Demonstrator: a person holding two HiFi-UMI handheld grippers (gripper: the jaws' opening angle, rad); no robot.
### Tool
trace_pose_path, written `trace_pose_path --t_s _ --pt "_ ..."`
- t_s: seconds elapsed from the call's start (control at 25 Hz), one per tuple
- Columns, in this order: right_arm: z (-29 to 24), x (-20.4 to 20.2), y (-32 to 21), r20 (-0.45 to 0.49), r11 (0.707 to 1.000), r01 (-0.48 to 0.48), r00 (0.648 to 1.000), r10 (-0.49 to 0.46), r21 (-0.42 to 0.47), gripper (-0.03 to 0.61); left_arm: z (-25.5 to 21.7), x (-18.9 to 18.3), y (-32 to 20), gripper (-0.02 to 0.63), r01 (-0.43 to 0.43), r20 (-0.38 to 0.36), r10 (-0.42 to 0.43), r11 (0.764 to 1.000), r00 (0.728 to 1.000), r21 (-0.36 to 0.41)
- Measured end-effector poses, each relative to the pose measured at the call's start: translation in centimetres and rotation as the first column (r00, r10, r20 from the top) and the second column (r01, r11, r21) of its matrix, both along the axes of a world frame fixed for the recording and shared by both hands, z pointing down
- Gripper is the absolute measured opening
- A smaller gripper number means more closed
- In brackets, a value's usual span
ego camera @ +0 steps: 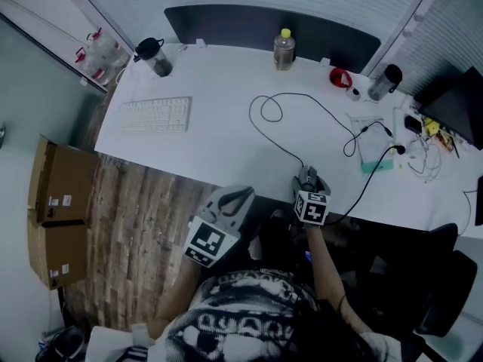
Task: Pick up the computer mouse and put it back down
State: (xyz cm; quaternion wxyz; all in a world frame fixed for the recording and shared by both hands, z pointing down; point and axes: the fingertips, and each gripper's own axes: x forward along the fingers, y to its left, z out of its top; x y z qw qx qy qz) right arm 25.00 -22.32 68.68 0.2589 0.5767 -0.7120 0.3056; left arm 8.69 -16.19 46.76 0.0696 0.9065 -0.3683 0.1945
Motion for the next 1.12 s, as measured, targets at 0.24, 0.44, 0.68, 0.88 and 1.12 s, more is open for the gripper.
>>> trace_pose_path --t_s 0.24,0.44,0.68,0.88,1.12 --pt "0.1 -0.1 0.1 0.023 0.999 0.032 0.999 -0.032 -0.005 0.307 0.1 2.3 -0.7 0.005 0.025 0.009 -0.025 1.0 1.0 0.011" --pt "-0.2 0.2 0.2 0.073 0.998 0.065 0.995 -0.064 -0.011 0.305 0.1 4.4 -0.6 0.005 0.033 0.013 -0.033 0.999 0.999 0.017" --pt "-1.4 0.3 0.2 0.088 0.987 0.16 0.983 -0.162 0.025 0.305 0.5 4.8 -0.6 0.005 0.074 0.033 -0.074 0.997 0.997 0.015" --pt "-4.6 0.2 -1.1 0.087 0.964 0.24 0.964 -0.25 0.113 0.305 0.3 5.0 -1.5 0.005 0.098 0.042 -0.099 0.995 0.994 0.025" --pt "-8.9 -0.8 -2.4 0.148 0.931 0.307 0.929 -0.338 0.198 0.305 0.7 4.0 -1.8 0.005 0.131 0.058 -0.131 0.991 0.99 0.01"
